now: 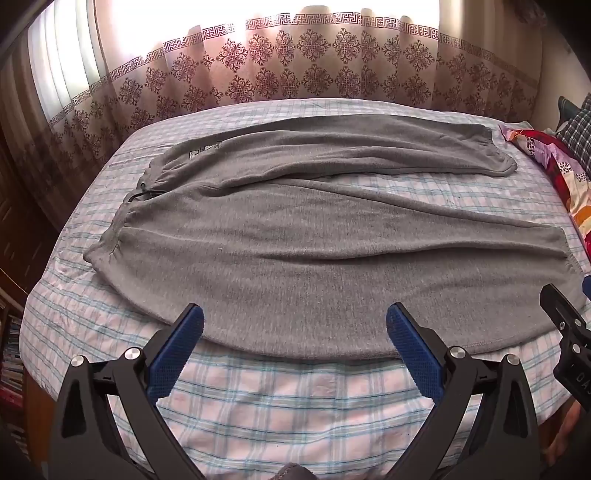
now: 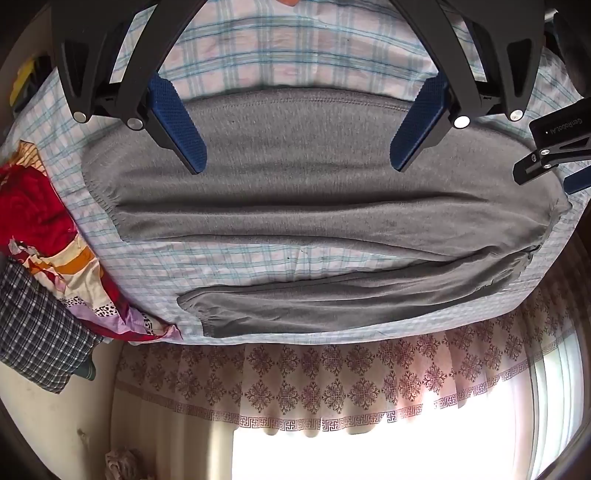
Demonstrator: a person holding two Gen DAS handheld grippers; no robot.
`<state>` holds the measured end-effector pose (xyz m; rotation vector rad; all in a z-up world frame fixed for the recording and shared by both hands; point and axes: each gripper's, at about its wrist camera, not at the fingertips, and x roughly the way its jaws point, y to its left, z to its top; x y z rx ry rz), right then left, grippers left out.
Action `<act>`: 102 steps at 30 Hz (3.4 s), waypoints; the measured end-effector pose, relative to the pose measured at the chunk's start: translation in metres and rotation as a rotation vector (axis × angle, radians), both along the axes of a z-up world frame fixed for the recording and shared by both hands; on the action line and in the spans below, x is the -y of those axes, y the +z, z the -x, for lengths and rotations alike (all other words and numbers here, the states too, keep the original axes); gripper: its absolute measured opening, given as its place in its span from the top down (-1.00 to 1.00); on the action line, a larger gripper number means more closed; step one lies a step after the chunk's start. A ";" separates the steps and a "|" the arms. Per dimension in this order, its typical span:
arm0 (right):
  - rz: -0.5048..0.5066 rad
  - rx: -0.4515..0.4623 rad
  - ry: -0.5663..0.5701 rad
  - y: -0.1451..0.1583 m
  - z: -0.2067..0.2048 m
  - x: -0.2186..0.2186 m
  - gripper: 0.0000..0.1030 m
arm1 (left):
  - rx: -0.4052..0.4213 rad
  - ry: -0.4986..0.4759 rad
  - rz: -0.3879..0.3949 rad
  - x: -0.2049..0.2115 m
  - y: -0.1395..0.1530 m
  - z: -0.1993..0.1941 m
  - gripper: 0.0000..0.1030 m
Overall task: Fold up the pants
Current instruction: 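Move both tools toward the grey sweatpants lying flat on the bed, then bring the left tool over the logo-embroidered waistband of the sweatpants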
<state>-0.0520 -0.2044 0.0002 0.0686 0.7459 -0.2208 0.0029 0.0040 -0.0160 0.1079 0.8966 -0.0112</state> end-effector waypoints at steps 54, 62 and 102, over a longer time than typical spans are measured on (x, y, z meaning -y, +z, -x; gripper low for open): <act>-0.063 -0.254 -0.084 -0.093 -0.057 0.051 -0.91 | -0.295 -0.073 -0.033 0.022 -0.097 -0.058 -0.95; -0.088 -0.351 -0.035 -0.118 -0.057 0.052 -0.91 | -0.333 -0.090 -0.022 0.020 -0.115 -0.062 -0.96; -0.037 -0.299 -0.104 -0.117 -0.209 0.181 -0.91 | -0.288 -0.050 0.020 0.070 -0.119 -0.244 -0.96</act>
